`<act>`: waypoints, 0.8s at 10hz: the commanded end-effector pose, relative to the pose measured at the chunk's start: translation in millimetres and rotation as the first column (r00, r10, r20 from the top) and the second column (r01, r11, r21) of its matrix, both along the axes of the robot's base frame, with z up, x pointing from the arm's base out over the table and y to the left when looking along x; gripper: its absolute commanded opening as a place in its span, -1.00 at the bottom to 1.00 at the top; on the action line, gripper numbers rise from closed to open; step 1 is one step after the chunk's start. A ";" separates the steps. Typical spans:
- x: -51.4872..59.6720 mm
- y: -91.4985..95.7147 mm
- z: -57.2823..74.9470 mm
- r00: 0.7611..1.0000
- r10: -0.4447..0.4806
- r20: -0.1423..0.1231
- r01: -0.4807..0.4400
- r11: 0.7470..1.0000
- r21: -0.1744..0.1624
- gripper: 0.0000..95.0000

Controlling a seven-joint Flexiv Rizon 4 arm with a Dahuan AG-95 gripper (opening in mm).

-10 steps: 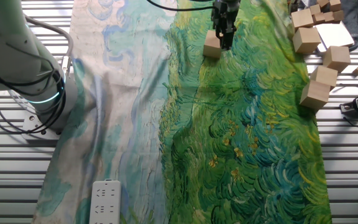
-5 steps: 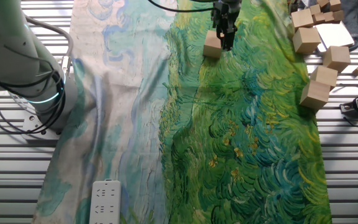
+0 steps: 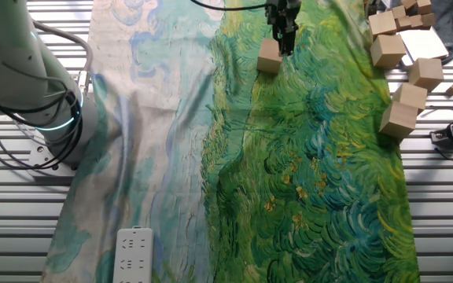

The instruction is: Pick up one small block

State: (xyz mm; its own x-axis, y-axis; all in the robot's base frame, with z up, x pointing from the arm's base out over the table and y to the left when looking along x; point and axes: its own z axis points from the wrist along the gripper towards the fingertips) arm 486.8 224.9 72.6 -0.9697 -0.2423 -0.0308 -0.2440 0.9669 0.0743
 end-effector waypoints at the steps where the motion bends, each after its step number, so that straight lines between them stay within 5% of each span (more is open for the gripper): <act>1: -3.3 4.9 -0.3 1.000 0.001 0.003 -0.001 1.000 0.003 0.60; 4: -2.6 3.1 -5.7 0.997 -0.073 0.007 0.073 0.997 -0.001 0.60; 5: -2.8 -1.2 -7.0 0.994 -0.111 0.006 0.111 0.994 0.001 1.00; 8: -7.4 -17.2 -5.6 0.982 -0.191 0.003 0.191 0.982 0.001 1.00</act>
State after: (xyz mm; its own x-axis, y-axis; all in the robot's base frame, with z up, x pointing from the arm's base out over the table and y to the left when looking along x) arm 479.1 210.3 67.1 -0.9970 -0.0705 -0.0330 -0.0728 0.9945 0.0752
